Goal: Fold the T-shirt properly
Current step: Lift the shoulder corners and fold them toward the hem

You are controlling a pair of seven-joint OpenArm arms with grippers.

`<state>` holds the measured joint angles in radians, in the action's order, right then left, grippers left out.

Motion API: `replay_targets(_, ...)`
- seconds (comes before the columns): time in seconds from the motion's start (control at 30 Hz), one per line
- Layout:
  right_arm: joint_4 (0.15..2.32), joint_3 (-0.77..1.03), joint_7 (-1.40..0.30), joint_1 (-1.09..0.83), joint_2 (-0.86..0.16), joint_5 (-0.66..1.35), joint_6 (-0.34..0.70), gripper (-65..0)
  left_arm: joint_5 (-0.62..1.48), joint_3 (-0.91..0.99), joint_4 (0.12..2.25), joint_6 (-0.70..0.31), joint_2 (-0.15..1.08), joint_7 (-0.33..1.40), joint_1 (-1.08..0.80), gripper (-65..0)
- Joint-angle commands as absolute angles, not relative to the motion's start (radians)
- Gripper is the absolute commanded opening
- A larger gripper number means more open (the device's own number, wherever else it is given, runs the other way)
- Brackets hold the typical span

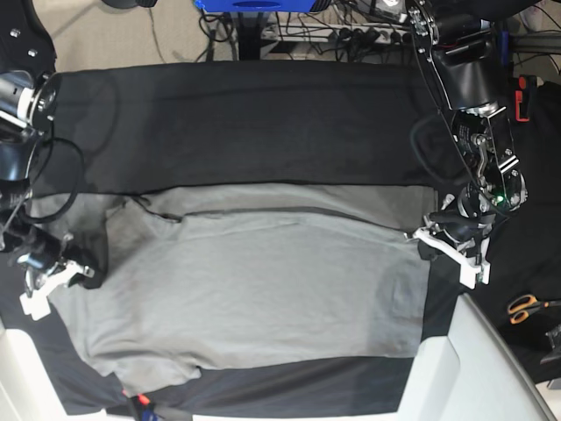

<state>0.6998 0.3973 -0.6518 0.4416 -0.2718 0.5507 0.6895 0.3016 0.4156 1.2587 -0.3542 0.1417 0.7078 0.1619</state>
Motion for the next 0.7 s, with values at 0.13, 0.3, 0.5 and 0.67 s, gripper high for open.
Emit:
replay_targets(0.13, 0.714, 0.4, -0.61, 0.486, -0.288, 0.575, 0.698, -64.4, 0.303, 0.412, 1.274, -0.357, 0.154, 0.687, 0.194, -65.0)
replay_targets(0.3, 0.714, 0.398, -0.596, 0.492, -0.289, 0.575, 0.698, -64.4, 0.303, 0.41, 1.219, -0.357, 0.159, 0.687, 0.225, -65.0)
replay_targets(0.5, 0.714, 0.398, -0.593, 0.499, -0.289, 0.575, 0.698, -64.4, 0.303, 0.41, 1.199, -0.358, 0.159, 0.687, 0.248, -65.0)
replay_targets(0.67, 0.714, 0.4, -0.559, 0.499, -0.289, 0.575, 0.698, -62.4, 0.303, 0.414, 1.175, -0.358, 0.157, 0.687, 0.283, -65.0)
